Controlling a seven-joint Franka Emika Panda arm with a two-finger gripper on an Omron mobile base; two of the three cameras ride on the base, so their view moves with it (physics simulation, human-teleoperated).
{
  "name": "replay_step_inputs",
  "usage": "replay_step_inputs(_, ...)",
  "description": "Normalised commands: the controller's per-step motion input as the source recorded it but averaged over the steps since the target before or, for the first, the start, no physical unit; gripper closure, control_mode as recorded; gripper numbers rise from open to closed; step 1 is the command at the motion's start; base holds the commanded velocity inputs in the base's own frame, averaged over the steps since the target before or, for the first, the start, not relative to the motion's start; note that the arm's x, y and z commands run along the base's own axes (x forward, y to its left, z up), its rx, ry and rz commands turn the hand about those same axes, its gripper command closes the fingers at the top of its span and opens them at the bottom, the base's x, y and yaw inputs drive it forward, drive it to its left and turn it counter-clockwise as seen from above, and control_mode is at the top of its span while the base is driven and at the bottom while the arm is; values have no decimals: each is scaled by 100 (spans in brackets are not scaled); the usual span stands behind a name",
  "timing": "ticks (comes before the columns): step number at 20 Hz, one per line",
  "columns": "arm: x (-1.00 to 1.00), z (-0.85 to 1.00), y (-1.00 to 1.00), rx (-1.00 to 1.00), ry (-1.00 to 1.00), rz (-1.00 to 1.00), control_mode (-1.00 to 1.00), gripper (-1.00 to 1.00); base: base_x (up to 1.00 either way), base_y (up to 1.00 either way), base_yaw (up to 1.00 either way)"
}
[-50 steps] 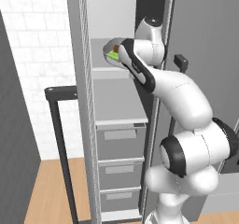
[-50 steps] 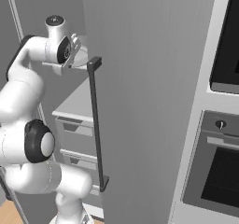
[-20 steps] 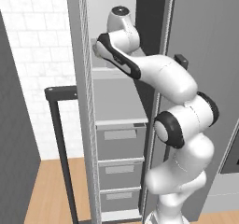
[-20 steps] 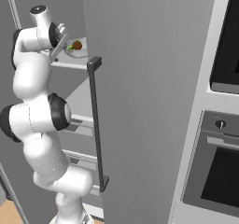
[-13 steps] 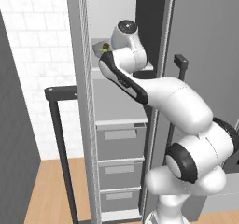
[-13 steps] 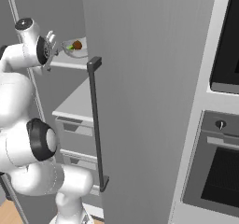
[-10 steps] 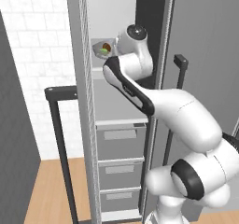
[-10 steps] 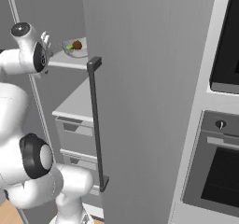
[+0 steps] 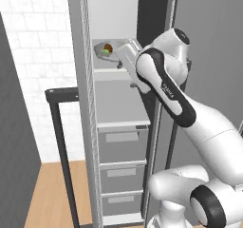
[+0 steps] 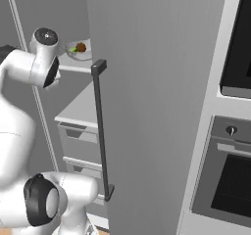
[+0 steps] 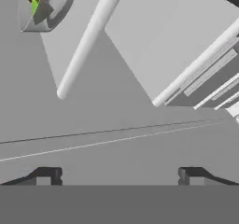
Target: Take the meat container that has the fish and place it on the second highest rack of the freezer. Then take the vegetable container that has the mushroom and lemon wedge and place it on the highest rack of the freezer.
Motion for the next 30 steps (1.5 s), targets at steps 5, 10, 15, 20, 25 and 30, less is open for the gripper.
replay_step_inputs(5,-76,-6,-28,-40,14,77,-100,-100,0,0,0)
replay_step_inputs(10,-78,-2,-33,-52,20,68,-100,-100,0,0,0)
replay_step_inputs(15,-99,-32,-49,-46,6,49,-100,-100,0,0,0)
replay_step_inputs(20,-100,-28,-89,-15,-24,18,-100,-100,0,0,0)
replay_step_inputs(25,-76,2,-59,3,-22,-2,-100,-100,0,0,0)
replay_step_inputs(30,0,0,0,0,0,0,100,-100,-12,-1,-7)
